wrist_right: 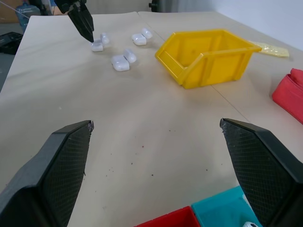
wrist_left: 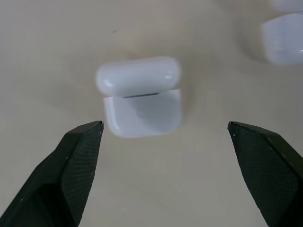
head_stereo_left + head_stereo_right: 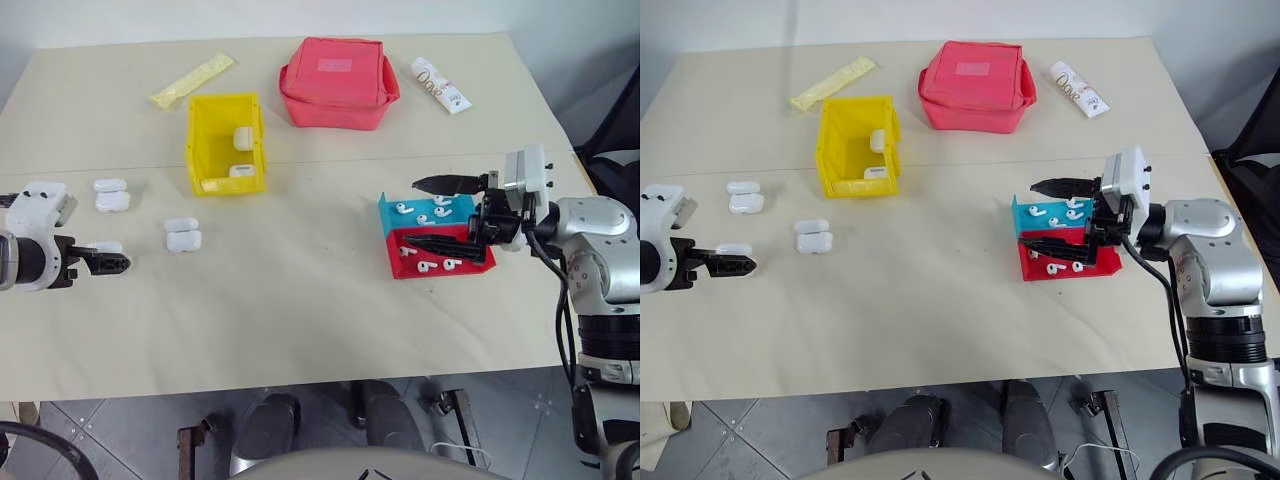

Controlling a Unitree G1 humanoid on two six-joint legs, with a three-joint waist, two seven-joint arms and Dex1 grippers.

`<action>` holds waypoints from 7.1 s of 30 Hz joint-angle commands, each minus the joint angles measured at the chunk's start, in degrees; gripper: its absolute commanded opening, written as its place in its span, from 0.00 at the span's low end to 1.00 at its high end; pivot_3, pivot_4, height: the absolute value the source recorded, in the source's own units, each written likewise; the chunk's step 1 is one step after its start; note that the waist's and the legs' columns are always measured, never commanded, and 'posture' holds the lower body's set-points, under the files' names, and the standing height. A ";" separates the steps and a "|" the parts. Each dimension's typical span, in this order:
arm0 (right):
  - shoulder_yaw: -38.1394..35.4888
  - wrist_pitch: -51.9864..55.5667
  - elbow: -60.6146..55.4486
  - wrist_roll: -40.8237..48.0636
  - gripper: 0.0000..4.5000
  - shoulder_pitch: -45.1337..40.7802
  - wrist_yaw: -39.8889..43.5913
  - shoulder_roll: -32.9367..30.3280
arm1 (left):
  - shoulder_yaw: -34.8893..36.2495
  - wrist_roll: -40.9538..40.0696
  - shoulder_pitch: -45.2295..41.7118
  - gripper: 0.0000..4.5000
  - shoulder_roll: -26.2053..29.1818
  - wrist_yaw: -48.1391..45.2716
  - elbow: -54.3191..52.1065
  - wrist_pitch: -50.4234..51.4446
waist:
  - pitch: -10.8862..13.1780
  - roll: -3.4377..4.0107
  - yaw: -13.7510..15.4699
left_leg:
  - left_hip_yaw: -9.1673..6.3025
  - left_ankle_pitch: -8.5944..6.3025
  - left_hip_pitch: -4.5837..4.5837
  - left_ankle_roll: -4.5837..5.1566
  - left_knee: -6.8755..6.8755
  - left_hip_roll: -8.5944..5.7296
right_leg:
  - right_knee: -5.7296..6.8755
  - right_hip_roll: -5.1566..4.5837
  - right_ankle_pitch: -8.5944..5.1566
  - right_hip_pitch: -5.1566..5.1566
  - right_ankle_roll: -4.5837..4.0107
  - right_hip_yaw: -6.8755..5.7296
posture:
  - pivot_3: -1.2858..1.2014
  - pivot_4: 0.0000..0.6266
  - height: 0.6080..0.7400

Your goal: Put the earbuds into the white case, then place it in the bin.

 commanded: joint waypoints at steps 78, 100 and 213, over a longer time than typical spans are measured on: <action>0.30 0.62 -0.59 0.58 1.00 -2.28 -1.59 -0.73 | -6.27 8.60 -4.45 0.99 2.62 -2.19 18.04 -11.35 | -0.22 -0.32 0.54 | 0.66 0.04 -0.08 0.01 0.17 0.02 | 0.53 0.11 -0.01 -0.52 -0.02 0.61 | 0.52 0.24 1.00; 1.27 -0.59 2.49 -0.22 1.00 -4.68 -0.48 -0.11 | 11.69 -1.78 -4.69 0.99 -7.79 22.08 8.90 0.55 | -0.32 -0.51 0.58 | 0.91 0.03 -0.13 0.08 0.27 0.04 | 0.68 0.12 -0.01 -0.70 -0.01 0.74 | 0.52 0.24 1.00; -3.53 2.63 -6.62 1.60 1.00 4.25 -5.82 -3.27 | -16.72 -54.72 -25.24 0.99 -16.74 66.68 17.62 0.55 | -0.60 -0.35 0.62 | 1.02 -0.06 -0.21 0.08 0.78 -0.05 | 0.84 0.16 0.07 -0.80 0.13 0.94 | 0.52 0.24 1.00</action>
